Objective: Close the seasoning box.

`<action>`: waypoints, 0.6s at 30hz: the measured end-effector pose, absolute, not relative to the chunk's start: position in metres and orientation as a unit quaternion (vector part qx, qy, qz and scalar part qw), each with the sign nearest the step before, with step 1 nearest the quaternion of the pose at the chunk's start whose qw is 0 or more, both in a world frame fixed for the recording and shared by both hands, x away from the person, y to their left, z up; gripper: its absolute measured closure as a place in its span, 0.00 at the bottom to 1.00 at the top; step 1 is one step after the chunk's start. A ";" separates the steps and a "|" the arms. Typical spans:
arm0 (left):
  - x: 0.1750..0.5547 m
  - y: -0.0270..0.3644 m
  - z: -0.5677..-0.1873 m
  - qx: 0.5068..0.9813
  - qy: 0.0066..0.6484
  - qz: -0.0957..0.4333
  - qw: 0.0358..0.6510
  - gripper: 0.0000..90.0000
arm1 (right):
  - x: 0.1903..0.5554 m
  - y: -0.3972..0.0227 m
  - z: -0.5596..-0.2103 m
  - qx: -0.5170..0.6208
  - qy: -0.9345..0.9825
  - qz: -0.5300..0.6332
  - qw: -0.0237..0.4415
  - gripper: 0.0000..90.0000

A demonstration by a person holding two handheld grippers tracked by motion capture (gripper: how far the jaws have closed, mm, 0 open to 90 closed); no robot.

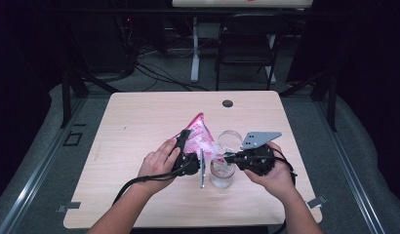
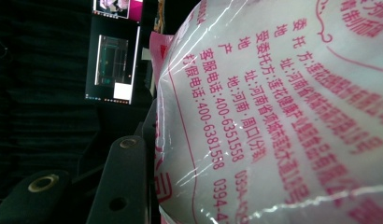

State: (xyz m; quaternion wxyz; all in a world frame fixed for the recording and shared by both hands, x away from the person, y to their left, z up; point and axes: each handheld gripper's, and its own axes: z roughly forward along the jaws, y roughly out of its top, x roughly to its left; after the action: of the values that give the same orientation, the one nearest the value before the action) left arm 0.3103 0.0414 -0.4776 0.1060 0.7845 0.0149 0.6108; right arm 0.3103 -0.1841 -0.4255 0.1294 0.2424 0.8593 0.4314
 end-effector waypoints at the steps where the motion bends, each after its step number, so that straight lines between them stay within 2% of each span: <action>1: 0.310 0.041 -0.478 0.784 0.015 0.611 0.106 0.66 | 0.310 -0.184 -0.426 0.242 0.859 0.431 0.129 0.98; 18: 0.310 0.040 -0.476 0.781 0.012 0.616 0.105 0.66 | 0.310 -0.186 -0.425 0.245 0.858 0.432 0.131 0.98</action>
State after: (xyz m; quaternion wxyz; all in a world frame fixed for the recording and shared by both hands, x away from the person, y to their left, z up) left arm 0.3096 0.0395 -0.4762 0.1051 0.7806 0.0120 0.6160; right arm 0.3101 -0.1857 -0.4254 0.1308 0.2448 0.8583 0.4316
